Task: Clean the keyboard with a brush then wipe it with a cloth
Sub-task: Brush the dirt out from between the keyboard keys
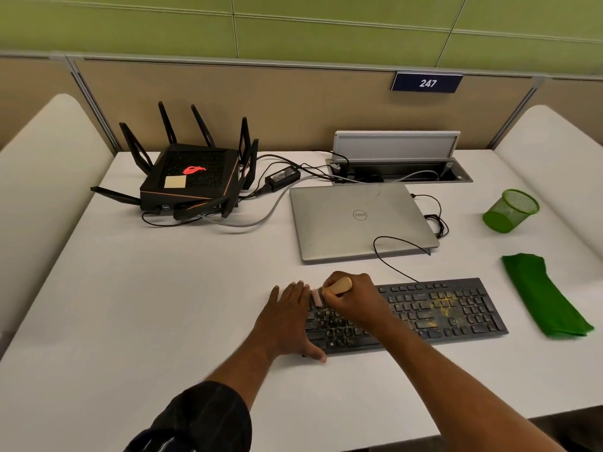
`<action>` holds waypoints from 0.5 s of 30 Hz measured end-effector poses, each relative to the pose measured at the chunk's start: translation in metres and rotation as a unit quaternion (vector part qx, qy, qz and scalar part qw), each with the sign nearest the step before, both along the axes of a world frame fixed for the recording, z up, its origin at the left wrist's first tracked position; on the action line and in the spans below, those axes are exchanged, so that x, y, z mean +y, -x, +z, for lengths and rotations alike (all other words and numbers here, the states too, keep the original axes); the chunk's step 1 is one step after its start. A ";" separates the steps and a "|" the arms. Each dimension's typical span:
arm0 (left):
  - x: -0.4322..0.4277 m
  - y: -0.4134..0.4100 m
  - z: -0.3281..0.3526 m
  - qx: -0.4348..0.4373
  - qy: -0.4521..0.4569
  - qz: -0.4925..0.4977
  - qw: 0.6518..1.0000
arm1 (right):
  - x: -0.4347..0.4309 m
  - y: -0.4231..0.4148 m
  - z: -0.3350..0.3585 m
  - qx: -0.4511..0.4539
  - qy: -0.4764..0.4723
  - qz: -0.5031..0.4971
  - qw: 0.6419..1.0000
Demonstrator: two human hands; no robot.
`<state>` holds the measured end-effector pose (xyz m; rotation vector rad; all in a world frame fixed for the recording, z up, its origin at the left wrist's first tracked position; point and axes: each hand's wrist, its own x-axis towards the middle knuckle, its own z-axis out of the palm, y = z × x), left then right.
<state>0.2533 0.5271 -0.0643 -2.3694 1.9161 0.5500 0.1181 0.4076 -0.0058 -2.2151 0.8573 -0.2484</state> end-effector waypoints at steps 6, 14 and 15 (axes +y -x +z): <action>0.002 -0.001 0.000 0.004 -0.012 0.005 1.000 | 0.005 0.001 -0.003 0.024 0.003 0.028 0.999; 0.008 -0.003 0.000 0.002 -0.010 0.016 1.000 | 0.003 -0.006 -0.002 -0.009 -0.007 -0.006 1.000; 0.010 -0.004 0.000 0.004 -0.011 0.018 1.000 | 0.005 -0.006 -0.003 -0.002 -0.010 0.002 1.000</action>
